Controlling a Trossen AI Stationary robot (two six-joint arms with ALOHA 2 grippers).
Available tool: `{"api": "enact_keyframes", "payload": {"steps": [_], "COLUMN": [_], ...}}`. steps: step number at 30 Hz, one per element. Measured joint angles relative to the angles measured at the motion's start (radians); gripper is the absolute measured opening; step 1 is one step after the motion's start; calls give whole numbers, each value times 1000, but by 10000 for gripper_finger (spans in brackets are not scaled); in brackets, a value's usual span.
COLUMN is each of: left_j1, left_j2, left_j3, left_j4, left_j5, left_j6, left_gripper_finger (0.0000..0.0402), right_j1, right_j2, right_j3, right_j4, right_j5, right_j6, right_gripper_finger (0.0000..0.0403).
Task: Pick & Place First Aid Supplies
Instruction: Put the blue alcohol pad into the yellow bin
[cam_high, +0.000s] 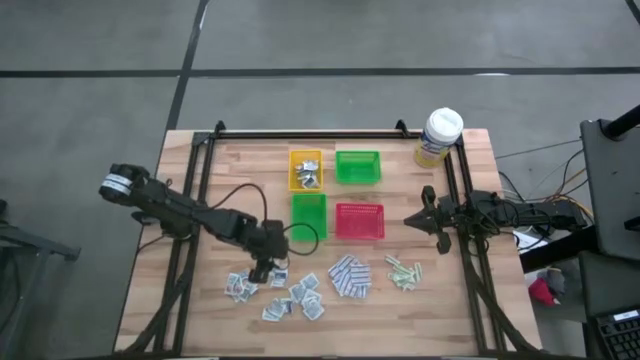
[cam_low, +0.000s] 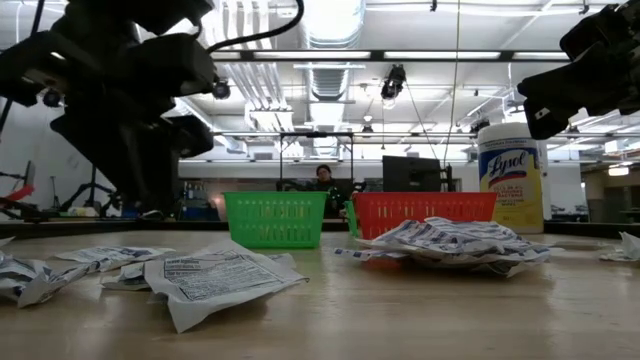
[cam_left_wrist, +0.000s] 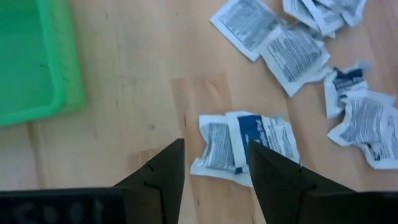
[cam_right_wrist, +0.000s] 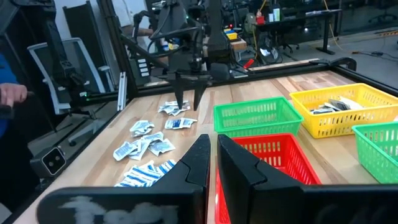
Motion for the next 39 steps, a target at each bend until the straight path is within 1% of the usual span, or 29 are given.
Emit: {"api": "enact_keyframes", "payload": {"steps": [7, 15, 19, 23, 29, 33, 39], "left_j1": [-19, -19, -19, -21, -21, -21, -20], "left_j2": [19, 147, 187, 201, 181, 181, 180], "left_j3": [-13, 15, 32, 33, 32, 32, 31], "left_j4": [11, 58, 57, 54, 10, 2, -3], "left_j5": [-84, -122, -135, -147, -183, -175, -156], "left_j6": [-3, -13, -11, -20, -22, -19, -19], "left_gripper_finger": [168, 168, 168, 168, 165, 145, 80], "right_j1": [0, 0, 0, 0, 0, 0, 0], "right_j2": [0, 0, 0, 0, 0, 0, 0], "right_j3": [0, 0, 0, 0, 0, 0, 0], "right_j4": [0, 0, 0, 0, 0, 0, 0], "right_j5": [0, 0, 0, 0, 0, 0, 0], "right_j6": [0, 0, 0, 0, 0, 0, 0], "right_gripper_finger": [28, 28, 28, 28, 28, 28, 28]}}
